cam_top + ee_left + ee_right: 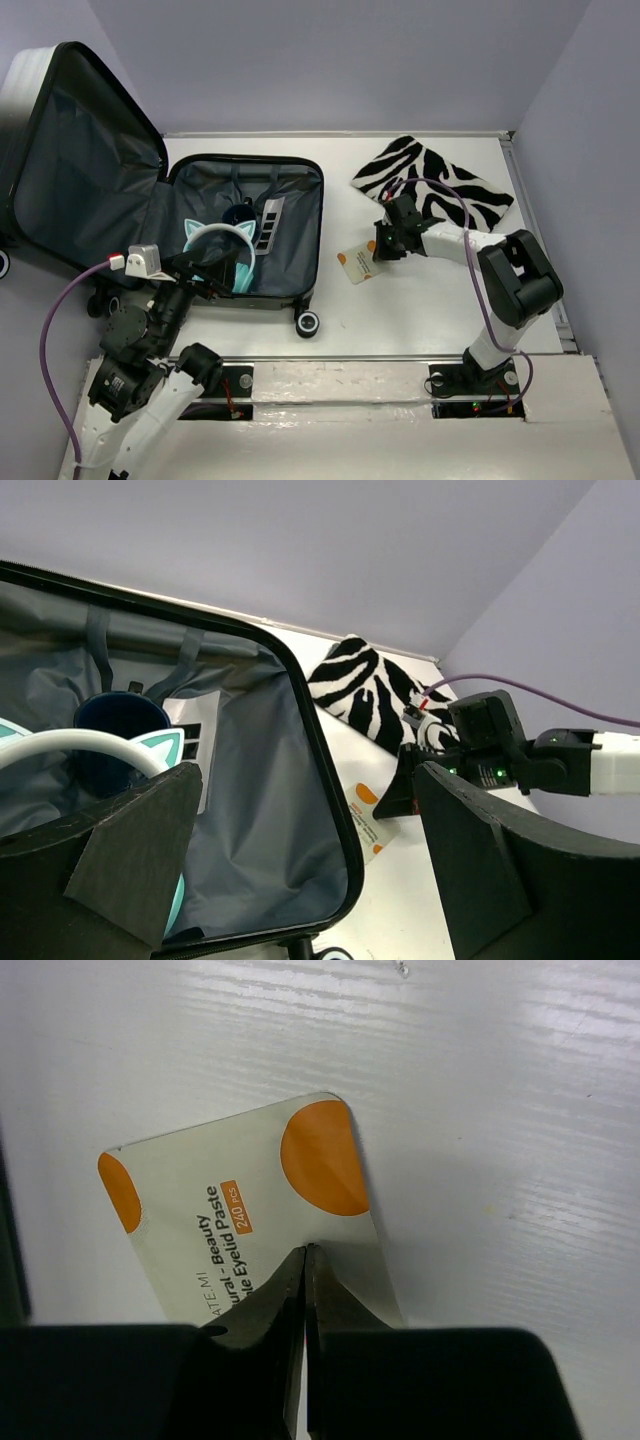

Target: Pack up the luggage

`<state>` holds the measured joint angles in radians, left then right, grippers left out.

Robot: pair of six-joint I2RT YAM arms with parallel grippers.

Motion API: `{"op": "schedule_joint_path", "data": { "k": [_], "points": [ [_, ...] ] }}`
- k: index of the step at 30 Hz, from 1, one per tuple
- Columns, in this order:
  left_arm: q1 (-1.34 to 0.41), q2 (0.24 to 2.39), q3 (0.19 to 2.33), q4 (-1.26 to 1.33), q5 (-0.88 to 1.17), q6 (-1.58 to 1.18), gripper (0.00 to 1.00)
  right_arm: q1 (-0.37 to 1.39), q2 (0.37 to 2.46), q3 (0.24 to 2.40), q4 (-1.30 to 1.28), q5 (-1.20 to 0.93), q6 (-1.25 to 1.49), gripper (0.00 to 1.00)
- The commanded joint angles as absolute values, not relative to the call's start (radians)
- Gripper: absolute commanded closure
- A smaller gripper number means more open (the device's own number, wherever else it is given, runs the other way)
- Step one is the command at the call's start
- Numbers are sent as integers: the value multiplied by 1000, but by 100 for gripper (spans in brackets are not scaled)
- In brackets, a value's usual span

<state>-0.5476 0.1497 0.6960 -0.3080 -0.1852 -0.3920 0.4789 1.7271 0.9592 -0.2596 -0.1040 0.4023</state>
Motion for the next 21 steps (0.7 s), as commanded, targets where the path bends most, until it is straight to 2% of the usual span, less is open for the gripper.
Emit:
{"op": "schedule_joint_path", "data": {
  "k": [1,5,6,7,8,10,17,21],
  "points": [
    [-537,173,710,-264,-190,-390,1,499,1748,844,-385,-140,445,93],
    [-535,183,709,-262,-184,-391,1,499,1609,870,-406,-92,477,93],
    [-534,184,710,-262,-184,-390,1,499,1586,883,-414,-78,480,88],
    [-534,183,709,-262,-184,-391,1,499,1551,909,-422,-71,482,77],
    [-532,183,709,-262,-184,-390,1,499,1542,925,-437,-63,470,47],
    [-532,183,709,-262,-184,-390,1,499,1552,984,-490,-52,450,19],
    [-531,181,709,-262,-181,-390,1,499,1682,1063,-560,-5,387,4],
    [-529,183,707,-259,-178,-390,1,520,1776,1095,-563,-34,379,2]
  ]
}}
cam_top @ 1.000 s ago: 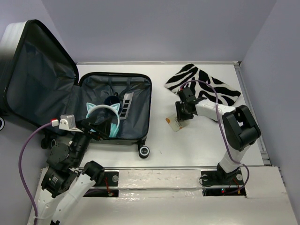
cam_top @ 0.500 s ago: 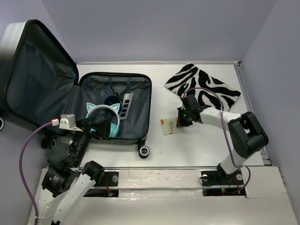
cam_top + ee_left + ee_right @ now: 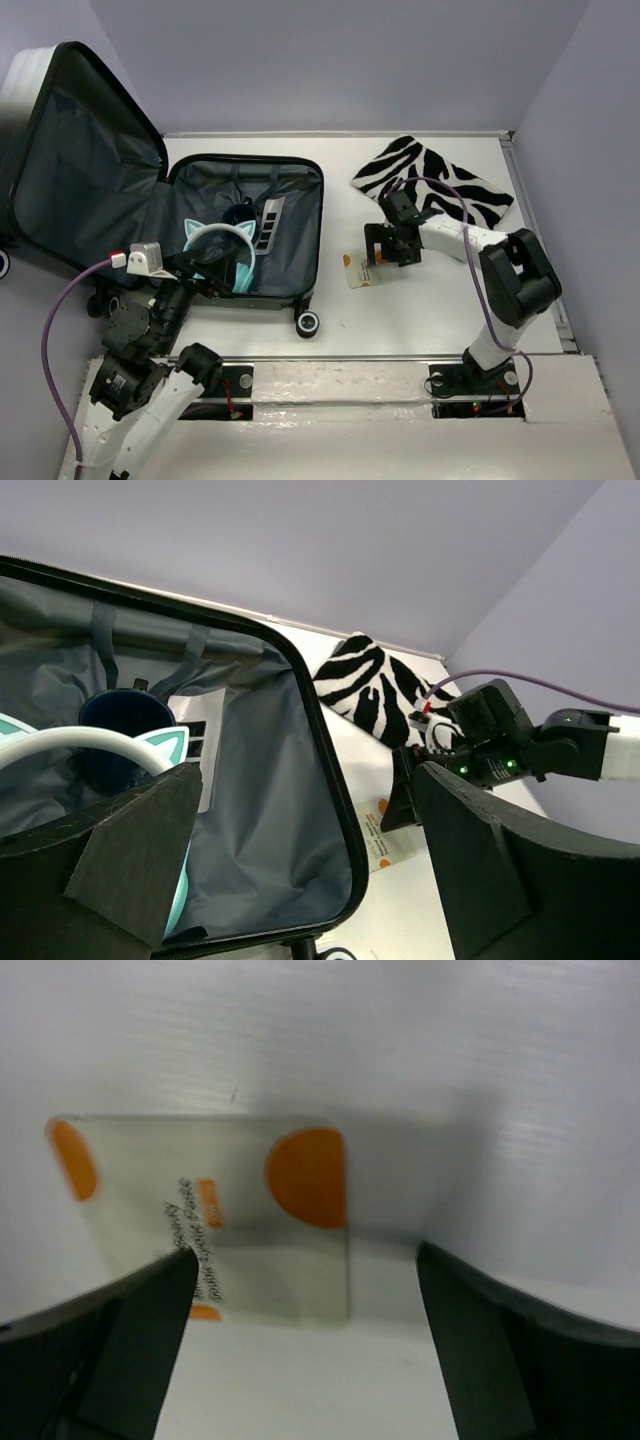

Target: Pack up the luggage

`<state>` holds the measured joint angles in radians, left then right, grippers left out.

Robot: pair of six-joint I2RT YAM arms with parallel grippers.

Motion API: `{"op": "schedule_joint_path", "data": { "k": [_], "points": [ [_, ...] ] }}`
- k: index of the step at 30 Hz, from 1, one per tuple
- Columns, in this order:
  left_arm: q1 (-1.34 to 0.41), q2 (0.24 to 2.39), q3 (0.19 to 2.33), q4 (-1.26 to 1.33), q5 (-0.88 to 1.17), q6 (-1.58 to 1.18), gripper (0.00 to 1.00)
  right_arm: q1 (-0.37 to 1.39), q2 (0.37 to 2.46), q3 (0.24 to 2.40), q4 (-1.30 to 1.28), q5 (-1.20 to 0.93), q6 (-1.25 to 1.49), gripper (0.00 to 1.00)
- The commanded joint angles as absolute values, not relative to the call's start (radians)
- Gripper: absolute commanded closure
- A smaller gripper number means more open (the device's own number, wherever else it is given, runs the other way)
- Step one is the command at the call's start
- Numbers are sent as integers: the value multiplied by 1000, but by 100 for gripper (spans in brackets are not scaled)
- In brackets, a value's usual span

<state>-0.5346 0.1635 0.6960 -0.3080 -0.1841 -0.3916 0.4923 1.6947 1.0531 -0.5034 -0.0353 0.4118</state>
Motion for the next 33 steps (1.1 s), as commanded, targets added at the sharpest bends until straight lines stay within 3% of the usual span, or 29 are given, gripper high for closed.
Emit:
{"op": "schedule_joint_path", "data": {
  "k": [1,10,13,14,19,21,26,28,33],
  "points": [
    [-529,183,709,-259,-178,-388,1,532,1788,1101,-563,-32,377,1],
    [-528,181,707,-259,-176,-387,1,643,1876,1131,-638,107,428,1],
    [-528,179,707,-259,-176,-388,1,653,1891,1121,-647,133,459,6],
    [-528,179,707,-259,-176,-388,1,663,1907,1112,-646,132,466,14],
    [-528,175,707,-259,-176,-388,1,690,1976,1086,-621,134,505,32],
    [-528,175,707,-259,-178,-388,1,690,1974,1045,-569,101,523,53],
    [-528,179,707,-258,-172,-387,1,690,1928,982,-515,113,561,87],
    [-528,181,707,-258,-172,-385,1,690,1904,968,-515,141,575,93],
    [-526,179,707,-256,-170,-385,1,690,1685,962,-551,209,595,93]
  ]
}}
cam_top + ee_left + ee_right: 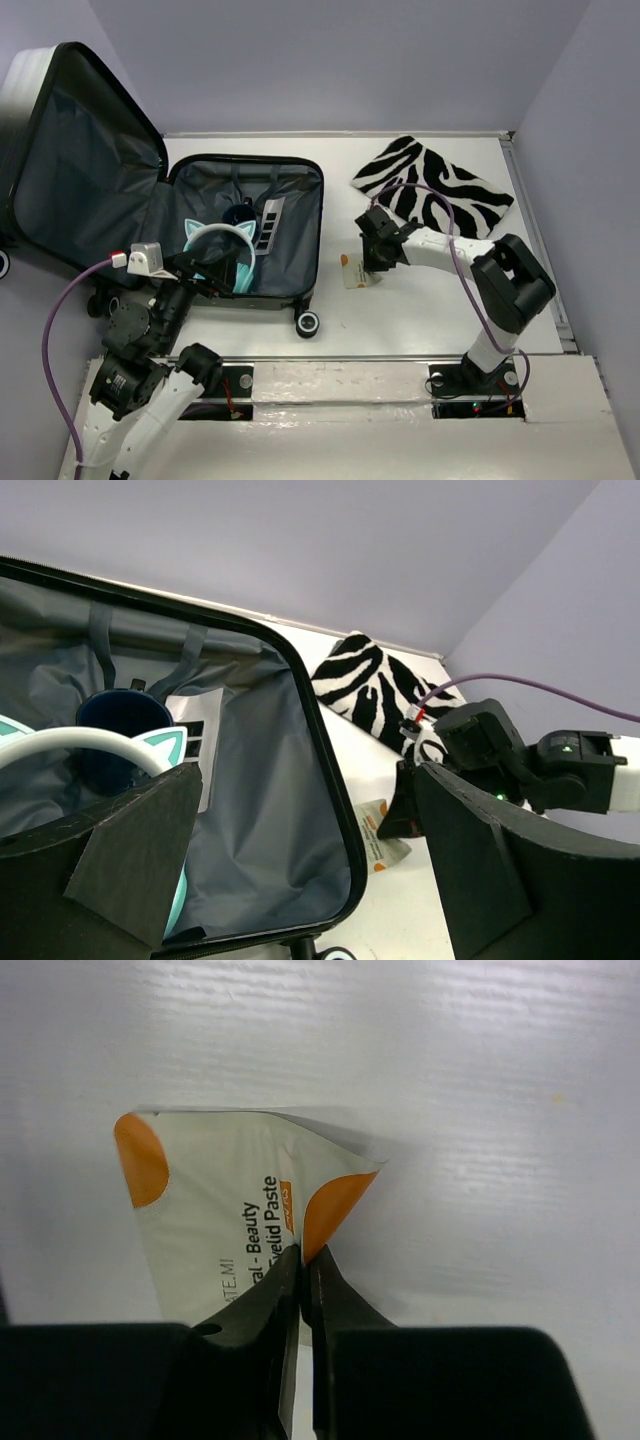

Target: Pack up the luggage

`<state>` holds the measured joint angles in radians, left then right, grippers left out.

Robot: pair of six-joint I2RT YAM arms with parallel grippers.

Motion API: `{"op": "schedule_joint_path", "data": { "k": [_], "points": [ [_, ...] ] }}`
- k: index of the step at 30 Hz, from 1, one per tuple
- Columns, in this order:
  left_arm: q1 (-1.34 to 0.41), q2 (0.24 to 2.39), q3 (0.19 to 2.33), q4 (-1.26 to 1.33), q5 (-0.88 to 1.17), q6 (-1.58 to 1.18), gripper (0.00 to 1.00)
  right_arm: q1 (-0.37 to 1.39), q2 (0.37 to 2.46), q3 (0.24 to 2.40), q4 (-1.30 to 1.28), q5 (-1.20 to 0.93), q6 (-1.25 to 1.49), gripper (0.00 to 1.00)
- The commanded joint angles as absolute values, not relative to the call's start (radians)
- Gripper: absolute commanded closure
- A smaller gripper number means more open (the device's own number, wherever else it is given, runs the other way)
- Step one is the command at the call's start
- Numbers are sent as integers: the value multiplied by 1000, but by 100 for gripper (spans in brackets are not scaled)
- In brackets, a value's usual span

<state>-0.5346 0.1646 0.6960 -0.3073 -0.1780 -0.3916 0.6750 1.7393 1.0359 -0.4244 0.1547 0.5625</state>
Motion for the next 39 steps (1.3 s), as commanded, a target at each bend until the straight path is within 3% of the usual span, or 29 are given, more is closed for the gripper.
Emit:
{"op": "schedule_joint_path", "data": {
  "k": [1,4,8,14,15,16,17,19,24,26,28,30,35,39],
  "points": [
    [-528,181,706,-256,-170,-387,1,690,1640,975,-577,222,600,93],
    [-528,183,706,-256,-169,-388,1,703,1471,1069,-606,232,583,93],
    [-525,184,707,-255,-170,-387,1,758,1404,1271,-603,216,549,93],
    [-506,201,706,-256,-167,-388,1,862,1727,1711,-508,65,508,91],
    [-502,206,706,-258,-169,-391,1,871,1783,1777,-508,55,490,67],
    [-499,207,706,-259,-170,-391,1,871,1834,1837,-520,57,489,50],
    [-497,209,707,-261,-175,-391,1,871,1909,1941,-573,118,483,21],
    [-497,212,704,-261,-173,-393,1,821,1933,1971,-610,144,459,6],
    [-494,230,701,-255,-164,-390,1,651,1734,1640,-546,137,457,4],
    [-492,248,701,-253,-156,-390,1,591,1685,1545,-511,140,445,9],
    [-491,271,699,-250,-146,-388,1,513,1677,1467,-515,184,405,21],
    [-492,296,701,-247,-141,-388,1,462,1713,1460,-538,215,339,25],
    [-492,385,713,-248,-100,-403,1,419,1951,1601,-658,317,207,18],
    [-492,491,779,-268,-8,-431,1,354,2080,1669,-681,312,163,20]
  ]
}}
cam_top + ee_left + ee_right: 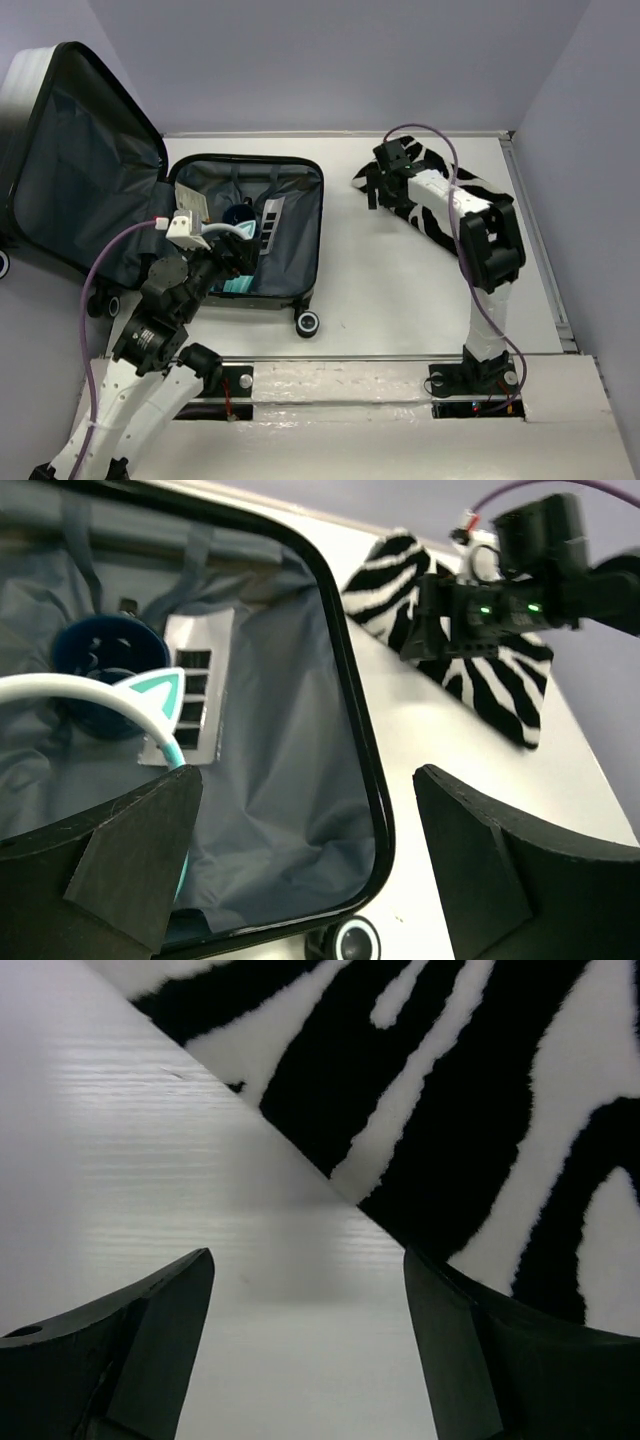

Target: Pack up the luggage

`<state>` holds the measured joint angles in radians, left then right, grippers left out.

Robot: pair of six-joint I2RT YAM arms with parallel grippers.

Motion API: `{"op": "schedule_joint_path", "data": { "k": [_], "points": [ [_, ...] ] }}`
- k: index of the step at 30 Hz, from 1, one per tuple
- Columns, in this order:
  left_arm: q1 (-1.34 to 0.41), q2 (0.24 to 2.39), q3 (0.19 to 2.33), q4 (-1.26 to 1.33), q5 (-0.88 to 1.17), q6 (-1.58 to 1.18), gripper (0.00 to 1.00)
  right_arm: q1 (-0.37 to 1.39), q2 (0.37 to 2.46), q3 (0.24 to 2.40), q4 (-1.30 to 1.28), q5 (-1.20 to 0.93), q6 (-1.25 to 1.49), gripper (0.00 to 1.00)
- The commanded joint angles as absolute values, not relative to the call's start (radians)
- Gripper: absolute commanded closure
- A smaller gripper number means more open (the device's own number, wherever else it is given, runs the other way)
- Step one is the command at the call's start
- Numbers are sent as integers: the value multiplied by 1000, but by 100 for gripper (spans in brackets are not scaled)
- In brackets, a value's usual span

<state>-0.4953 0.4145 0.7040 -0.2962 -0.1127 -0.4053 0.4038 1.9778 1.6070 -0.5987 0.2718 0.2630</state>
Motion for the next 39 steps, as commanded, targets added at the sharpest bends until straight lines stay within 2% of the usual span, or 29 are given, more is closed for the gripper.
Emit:
{"op": "schedule_joint_path", "data": {
  "k": [1,2,4,8,9,10,11,13,16,23,24,25,26,27,29,34,36,39],
  "points": [
    [-492,527,805,-261,32,-448,1,354,2095,1674,-681,327,157,23],
    [-492,543,814,-252,70,-456,1,341,2126,1680,-680,346,155,28],
    [-494,586,827,-210,104,-485,1,331,2146,1675,-672,368,159,31],
    [-498,663,838,-152,155,-529,2,322,2141,1603,-632,376,189,45],
    [-502,675,838,-138,155,-537,2,322,2137,1582,-627,376,192,57],
    [-508,699,836,-114,150,-541,3,322,2125,1562,-623,376,204,64],
    [-523,713,838,-104,129,-552,3,322,2118,1524,-618,376,212,82],
    [-546,764,850,-87,94,-560,4,322,2079,1462,-612,364,245,93],
    [-615,854,891,-77,22,-566,4,322,1993,1364,-575,308,304,93],
    [-776,1123,1048,-57,-150,-597,6,322,1539,901,-396,101,445,93],
    [-804,1190,1095,-54,-158,-601,7,322,1493,862,-378,56,466,92],
    [-817,1224,1120,-52,-166,-606,8,322,1452,835,-364,48,474,85],
    [-831,1256,1141,-49,-187,-617,8,322,1415,816,-361,48,480,54],
    [-845,1290,1164,-46,-207,-615,8,322,1379,804,-362,48,482,38],
    [-870,1396,1244,-52,-253,-598,8,322,1280,804,-383,46,483,14],
    [-867,1728,1563,-214,-339,-528,2,313,1079,831,-429,92,495,13],
    [-858,1837,1684,-283,-305,-511,1,313,1031,822,-436,100,499,13],
    [-850,2093,1968,-438,-299,-476,1,313,942,793,-449,115,517,13]
  ]
}}
